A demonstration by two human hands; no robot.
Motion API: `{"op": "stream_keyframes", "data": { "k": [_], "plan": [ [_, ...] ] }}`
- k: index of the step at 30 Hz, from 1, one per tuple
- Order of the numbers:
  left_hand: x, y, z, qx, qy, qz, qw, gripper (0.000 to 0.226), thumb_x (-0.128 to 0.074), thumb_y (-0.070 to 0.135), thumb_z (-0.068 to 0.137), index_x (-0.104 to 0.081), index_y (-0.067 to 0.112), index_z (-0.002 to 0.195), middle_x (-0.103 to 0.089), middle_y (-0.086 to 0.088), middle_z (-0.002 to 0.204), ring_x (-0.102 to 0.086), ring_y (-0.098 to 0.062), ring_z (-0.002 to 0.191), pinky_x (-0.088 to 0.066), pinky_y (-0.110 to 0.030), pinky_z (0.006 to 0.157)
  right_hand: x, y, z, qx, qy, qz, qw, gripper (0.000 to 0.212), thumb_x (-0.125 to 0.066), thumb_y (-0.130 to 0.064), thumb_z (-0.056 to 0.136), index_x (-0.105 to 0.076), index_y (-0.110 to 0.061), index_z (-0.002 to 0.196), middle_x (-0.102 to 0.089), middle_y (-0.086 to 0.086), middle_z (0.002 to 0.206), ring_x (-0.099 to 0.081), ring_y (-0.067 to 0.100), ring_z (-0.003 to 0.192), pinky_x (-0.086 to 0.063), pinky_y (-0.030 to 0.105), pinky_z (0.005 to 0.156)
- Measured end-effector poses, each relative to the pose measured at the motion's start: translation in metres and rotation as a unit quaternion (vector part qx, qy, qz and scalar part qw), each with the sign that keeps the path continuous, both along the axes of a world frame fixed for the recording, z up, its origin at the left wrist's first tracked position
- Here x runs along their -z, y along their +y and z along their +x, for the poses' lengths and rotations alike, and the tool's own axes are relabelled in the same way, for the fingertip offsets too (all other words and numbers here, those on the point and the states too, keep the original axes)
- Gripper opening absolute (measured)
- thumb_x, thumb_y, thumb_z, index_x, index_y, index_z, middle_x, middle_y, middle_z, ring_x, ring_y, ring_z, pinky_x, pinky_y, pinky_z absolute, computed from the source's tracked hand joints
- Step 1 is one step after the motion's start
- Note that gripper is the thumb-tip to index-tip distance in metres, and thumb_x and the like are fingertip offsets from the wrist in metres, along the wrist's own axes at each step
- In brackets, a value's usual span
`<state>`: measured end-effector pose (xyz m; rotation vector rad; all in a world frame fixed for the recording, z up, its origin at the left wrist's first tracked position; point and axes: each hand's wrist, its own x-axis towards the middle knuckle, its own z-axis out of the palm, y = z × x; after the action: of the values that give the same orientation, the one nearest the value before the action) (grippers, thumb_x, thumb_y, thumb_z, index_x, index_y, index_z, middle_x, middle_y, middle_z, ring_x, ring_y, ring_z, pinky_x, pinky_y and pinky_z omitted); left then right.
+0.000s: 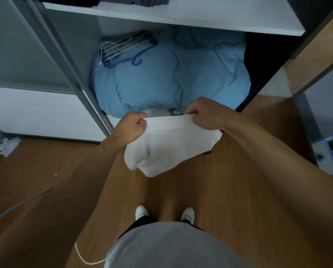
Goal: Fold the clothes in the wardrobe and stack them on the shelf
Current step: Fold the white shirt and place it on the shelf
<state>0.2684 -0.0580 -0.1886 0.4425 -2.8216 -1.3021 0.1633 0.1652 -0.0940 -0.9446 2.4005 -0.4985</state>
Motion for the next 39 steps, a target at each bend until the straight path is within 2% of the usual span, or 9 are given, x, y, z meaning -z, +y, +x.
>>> {"op": "stream_keyframes", "data": {
  "k": [5,10,13,19,23,27,32,35,39],
  "plan": [
    [-0.003,0.002,0.006,-0.063,0.018,0.156,0.986,0.029,-0.047,0.013,0.093,-0.056,0.009,0.065,-0.049,-0.006,0.064,-0.046,-0.013,0.058,-0.032,-0.028,0.057,0.007,-0.004,0.017,0.077,-0.046,-0.105,0.990,0.027,-0.039,0.012,0.079,-0.066,0.012,0.083,-0.063,0.031,0.083,-0.051,0.023,0.068,-0.037,0.029,0.063],
    [-0.009,-0.007,0.011,0.040,-0.063,0.189,0.979,0.041,-0.065,0.071,0.076,-0.063,0.042,0.106,-0.071,0.001,0.098,-0.068,-0.013,0.088,-0.052,-0.028,0.079,0.004,-0.004,0.015,0.126,-0.111,-0.124,0.978,0.034,-0.065,-0.021,0.090,-0.057,-0.022,0.056,-0.048,-0.008,0.059,-0.045,0.005,0.053,-0.030,0.023,0.054],
    [-0.005,-0.010,0.007,0.141,-0.140,0.062,0.978,0.052,-0.081,0.059,0.070,-0.062,0.039,0.114,-0.069,0.007,0.101,-0.067,-0.010,0.089,-0.054,-0.023,0.077,0.013,-0.005,0.019,0.030,-0.073,0.062,0.995,0.035,-0.074,-0.051,0.083,-0.062,-0.020,0.092,-0.057,-0.013,0.083,-0.056,0.007,0.075,-0.036,0.019,0.057],
    [0.028,-0.010,0.010,0.110,-0.224,-0.098,0.963,0.021,-0.072,0.015,0.085,-0.071,0.013,0.106,-0.070,-0.007,0.107,-0.064,-0.021,0.094,-0.051,-0.031,0.080,0.023,0.001,0.027,-0.028,-0.082,0.050,0.995,0.039,-0.071,-0.039,0.089,-0.072,-0.001,0.098,-0.069,0.017,0.084,-0.057,0.015,0.071,-0.040,0.029,0.063],
    [0.031,-0.012,0.010,0.035,-0.177,-0.111,0.977,0.009,-0.064,0.011,0.090,-0.073,0.010,0.089,-0.072,-0.015,0.102,-0.066,-0.031,0.095,-0.054,-0.039,0.084,0.020,0.012,0.024,-0.031,-0.115,0.076,0.990,0.030,-0.072,-0.037,0.089,-0.071,-0.019,0.113,-0.065,-0.014,0.089,-0.059,0.005,0.084,-0.046,0.019,0.072],
    [0.018,0.000,-0.001,0.013,-0.120,-0.066,0.991,0.021,-0.059,0.011,0.089,-0.070,0.018,0.072,-0.068,-0.009,0.083,-0.065,-0.027,0.087,-0.049,-0.035,0.076,0.022,0.018,0.018,-0.033,-0.104,0.070,0.992,0.014,-0.067,-0.012,0.089,-0.069,-0.025,0.095,-0.067,-0.002,0.096,-0.060,0.012,0.089,-0.046,0.026,0.075],
    [0.002,0.017,-0.016,-0.001,-0.091,-0.046,0.995,0.032,-0.056,0.011,0.087,-0.056,0.025,0.058,-0.057,0.002,0.066,-0.059,-0.025,0.077,-0.040,-0.030,0.067,0.030,0.018,0.027,0.094,-0.182,-0.050,0.978,0.036,-0.053,-0.005,0.087,-0.069,-0.036,0.081,-0.069,-0.009,0.093,-0.060,0.008,0.093,-0.044,0.019,0.077],
    [0.001,0.017,-0.020,-0.033,-0.093,-0.056,0.993,0.025,-0.056,0.016,0.085,-0.058,0.021,0.060,-0.058,0.002,0.066,-0.059,-0.026,0.076,-0.040,-0.029,0.064,0.033,0.020,0.029,0.118,-0.221,-0.070,0.965,0.014,-0.060,-0.036,0.092,-0.074,-0.035,0.089,-0.071,-0.012,0.102,-0.062,0.004,0.097,-0.042,0.017,0.080],
    [0.003,0.017,-0.018,-0.066,-0.074,-0.064,0.993,0.028,-0.056,0.019,0.084,-0.049,0.022,0.057,-0.049,0.003,0.058,-0.053,-0.025,0.068,-0.033,-0.028,0.057,0.036,0.023,0.032,0.083,-0.185,0.019,0.979,0.065,-0.073,-0.076,0.064,-0.060,-0.013,0.078,-0.065,-0.004,0.076,-0.064,0.013,0.076,-0.045,0.034,0.070]
  ]
}}
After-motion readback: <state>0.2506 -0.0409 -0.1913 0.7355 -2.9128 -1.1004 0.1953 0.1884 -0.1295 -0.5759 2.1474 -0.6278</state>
